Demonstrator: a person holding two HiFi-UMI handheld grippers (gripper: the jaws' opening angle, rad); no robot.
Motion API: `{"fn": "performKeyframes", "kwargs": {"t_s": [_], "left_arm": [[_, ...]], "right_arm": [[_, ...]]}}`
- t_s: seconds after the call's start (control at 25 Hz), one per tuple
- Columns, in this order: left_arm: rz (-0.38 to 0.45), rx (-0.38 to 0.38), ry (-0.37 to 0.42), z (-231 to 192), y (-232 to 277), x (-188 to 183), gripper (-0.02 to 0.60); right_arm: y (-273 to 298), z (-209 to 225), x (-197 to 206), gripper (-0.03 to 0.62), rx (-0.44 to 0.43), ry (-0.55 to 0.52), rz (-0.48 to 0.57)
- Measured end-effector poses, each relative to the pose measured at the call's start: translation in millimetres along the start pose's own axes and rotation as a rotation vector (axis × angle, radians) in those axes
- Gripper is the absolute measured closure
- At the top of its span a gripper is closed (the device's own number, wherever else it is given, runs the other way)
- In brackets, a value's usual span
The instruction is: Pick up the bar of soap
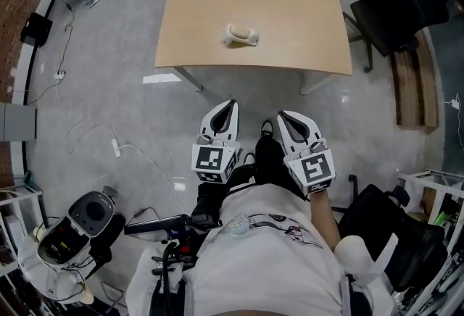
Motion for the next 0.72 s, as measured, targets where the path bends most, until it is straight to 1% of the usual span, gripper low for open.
{"fn": "performKeyframes", "kwargs": {"t_s": [0.12, 0.24, 0.44, 0.56, 0.72], "left_arm": [[-0.003, -0.008, 0.008, -5.8, 24.8, 1.4, 0.578], [-0.003, -0.033, 0.024, -23.7, 54.7, -0.5, 0.578], [0.021, -0.059, 0.061, -47.1, 113.6, -22.1, 0.578], [0.028, -0.054, 0.079, -47.0, 147.6, -30.7, 0.578], [0.008, -0.047, 0.081, -50.0, 188.2, -33.9, 0.578]], "right_arm": [[21.2, 21.2, 1.5, 0.591, -0.012, 0.006, 0.005], [54.1, 43.3, 0.7, 0.591, -0.037, 0.009, 0.022], [103.9, 85.7, -20.6, 0.591, -0.065, -0.002, 0.072], [122.5, 112.1, -25.9, 0.591, -0.079, 0.005, 0.086], [146.7, 147.9, -31.5, 0.591, -0.069, 0.019, 0.085]]}}
Point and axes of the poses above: the fingertips, and each gripper's own axes: y forward along the fingers, z to its right, x out of its underside, the point moved 5 cm from there along -y, backward along the fingers, and after that the axes turned 12 degrees about z, right-handed, at the moved point
